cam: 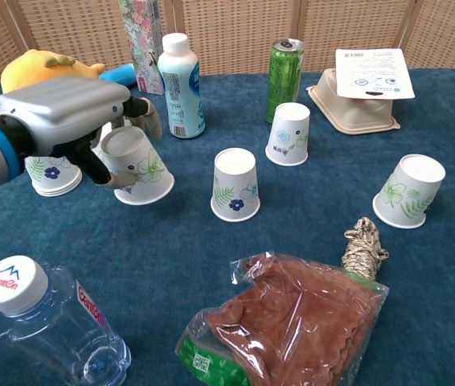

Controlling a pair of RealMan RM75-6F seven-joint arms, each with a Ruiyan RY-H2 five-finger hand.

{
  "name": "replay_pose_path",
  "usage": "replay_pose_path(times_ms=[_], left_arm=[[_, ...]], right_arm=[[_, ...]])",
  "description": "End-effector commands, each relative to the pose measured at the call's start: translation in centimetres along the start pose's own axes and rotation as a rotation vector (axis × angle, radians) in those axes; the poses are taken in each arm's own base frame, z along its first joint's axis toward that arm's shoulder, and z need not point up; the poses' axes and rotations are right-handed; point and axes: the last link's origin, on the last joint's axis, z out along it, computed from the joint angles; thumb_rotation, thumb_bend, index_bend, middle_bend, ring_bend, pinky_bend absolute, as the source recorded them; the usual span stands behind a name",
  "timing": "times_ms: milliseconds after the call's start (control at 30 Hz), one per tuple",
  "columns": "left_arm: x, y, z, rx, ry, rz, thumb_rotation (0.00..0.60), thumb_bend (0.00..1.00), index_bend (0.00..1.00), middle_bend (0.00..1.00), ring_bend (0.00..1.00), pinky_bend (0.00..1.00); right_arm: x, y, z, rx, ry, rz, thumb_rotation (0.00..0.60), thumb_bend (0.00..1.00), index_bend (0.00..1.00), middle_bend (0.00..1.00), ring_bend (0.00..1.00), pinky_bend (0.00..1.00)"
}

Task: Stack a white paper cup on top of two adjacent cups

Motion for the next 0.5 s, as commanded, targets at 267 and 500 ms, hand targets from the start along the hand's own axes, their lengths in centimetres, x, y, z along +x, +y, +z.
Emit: replay_pose_path(times_ms=[267, 500], left_arm=[[0.0, 1.5, 2.1, 0.013, -0.020, 0.013, 0.600, 0.34, 0.30, 0.42, 0.42, 0.50], [-0.3, 2.4, 3.3, 0.029, -0.039, 0.011, 0.600, 0.34, 0.30, 0.42, 0.42, 0.50]], right_arm=[[-0.1, 0.1, 0.0, -0.002, -0.005, 0.000, 0.600, 0.06, 0.13, 0.00, 0.00, 0.00], [0.0, 0.3, 0.1, -0.009, -0.003, 0.006, 0.600, 0.07, 0.13, 0.00, 0.00, 0.00]])
